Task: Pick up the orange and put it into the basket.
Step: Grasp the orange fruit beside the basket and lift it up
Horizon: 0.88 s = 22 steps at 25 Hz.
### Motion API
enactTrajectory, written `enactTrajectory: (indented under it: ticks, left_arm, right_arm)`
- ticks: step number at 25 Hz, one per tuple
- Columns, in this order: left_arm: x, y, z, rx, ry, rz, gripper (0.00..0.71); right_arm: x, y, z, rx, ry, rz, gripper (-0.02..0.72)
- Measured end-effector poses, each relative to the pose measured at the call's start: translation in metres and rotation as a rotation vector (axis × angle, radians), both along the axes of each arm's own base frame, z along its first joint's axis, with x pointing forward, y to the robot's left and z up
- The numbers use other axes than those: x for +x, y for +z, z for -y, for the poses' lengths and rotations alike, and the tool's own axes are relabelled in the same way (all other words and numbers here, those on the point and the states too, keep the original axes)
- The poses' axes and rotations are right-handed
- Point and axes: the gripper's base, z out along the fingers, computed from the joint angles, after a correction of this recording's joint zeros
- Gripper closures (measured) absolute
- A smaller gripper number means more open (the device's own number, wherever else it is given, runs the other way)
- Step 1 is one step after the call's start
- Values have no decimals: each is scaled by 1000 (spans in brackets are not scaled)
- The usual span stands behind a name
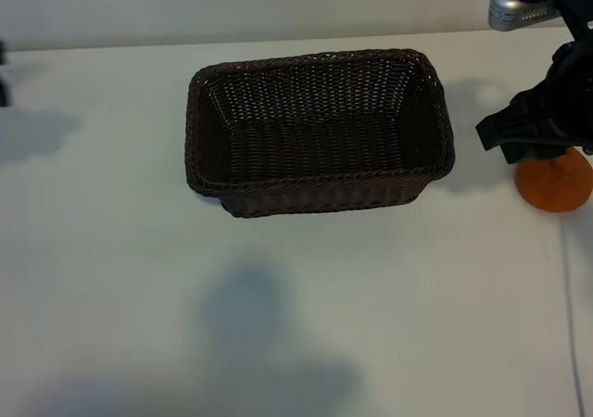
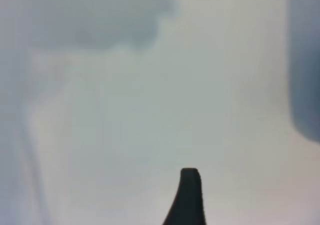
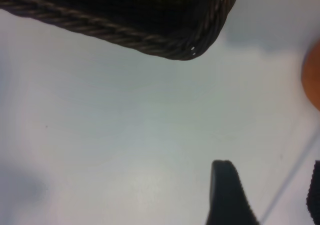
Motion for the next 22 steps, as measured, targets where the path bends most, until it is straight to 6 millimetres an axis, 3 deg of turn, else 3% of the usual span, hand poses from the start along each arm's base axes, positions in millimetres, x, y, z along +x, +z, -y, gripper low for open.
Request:
enactTrajectory:
  ticks: [6, 12, 17, 22]
  left_arm:
    - [-17, 19, -4, 4, 2, 50, 91]
    - [-54, 52, 4, 27, -26, 150, 107]
    - [-106, 76, 14, 59, -32, 294, 113]
    - [-173, 74, 26, 102, -52, 424, 114]
  right_arm:
    - [0, 0, 0, 2, -1, -1, 307]
    - [0, 0, 0, 2, -1, 0, 307]
    - [0, 0, 0, 1, 3, 0, 307]
    - [0, 0, 0, -3, 13, 2, 307]
